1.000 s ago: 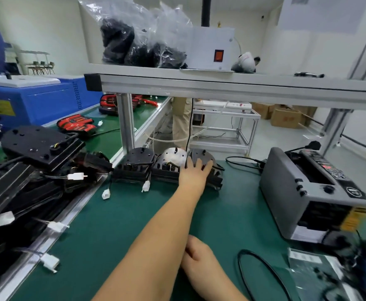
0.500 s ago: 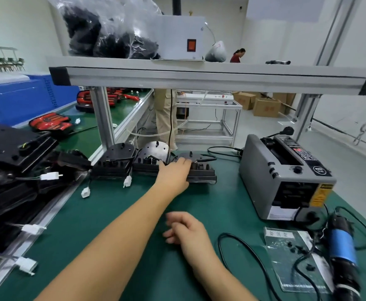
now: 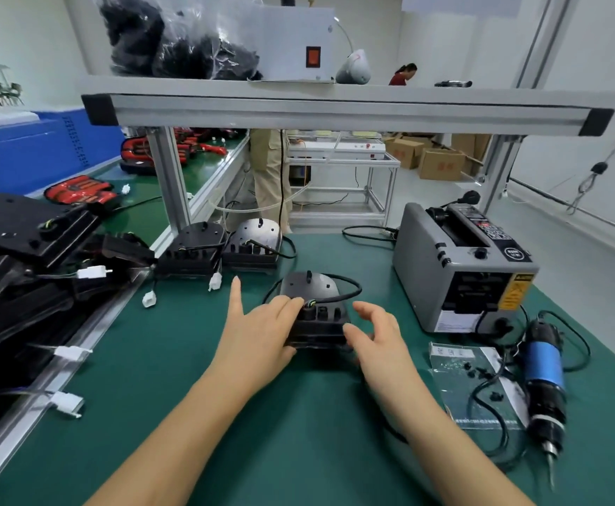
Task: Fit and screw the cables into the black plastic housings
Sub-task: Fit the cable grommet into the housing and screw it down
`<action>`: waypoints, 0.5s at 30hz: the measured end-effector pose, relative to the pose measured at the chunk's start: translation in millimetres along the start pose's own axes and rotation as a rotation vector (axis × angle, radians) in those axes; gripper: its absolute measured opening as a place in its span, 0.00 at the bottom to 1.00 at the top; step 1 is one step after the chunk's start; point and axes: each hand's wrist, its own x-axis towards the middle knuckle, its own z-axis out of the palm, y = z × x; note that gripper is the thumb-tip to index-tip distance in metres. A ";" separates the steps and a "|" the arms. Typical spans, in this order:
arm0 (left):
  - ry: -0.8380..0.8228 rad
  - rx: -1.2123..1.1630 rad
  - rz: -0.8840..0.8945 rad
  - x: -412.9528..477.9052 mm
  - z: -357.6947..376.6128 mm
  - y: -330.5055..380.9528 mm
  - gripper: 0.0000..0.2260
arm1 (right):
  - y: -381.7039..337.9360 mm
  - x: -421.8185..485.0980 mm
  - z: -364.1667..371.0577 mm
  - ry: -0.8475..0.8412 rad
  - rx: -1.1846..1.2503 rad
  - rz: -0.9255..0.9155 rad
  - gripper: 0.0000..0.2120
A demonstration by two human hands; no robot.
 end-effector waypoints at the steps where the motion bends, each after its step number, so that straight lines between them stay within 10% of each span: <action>1: 0.005 -0.004 0.002 -9.1 -2.9 2.9 0.30 | 1.1 -5.6 -1.9 -0.018 -0.063 -0.039 0.17; 15: 0.243 -0.104 -0.019 -95.7 -4.1 44.7 0.39 | -5.7 -50.3 -24.1 -0.183 -0.660 -0.329 0.10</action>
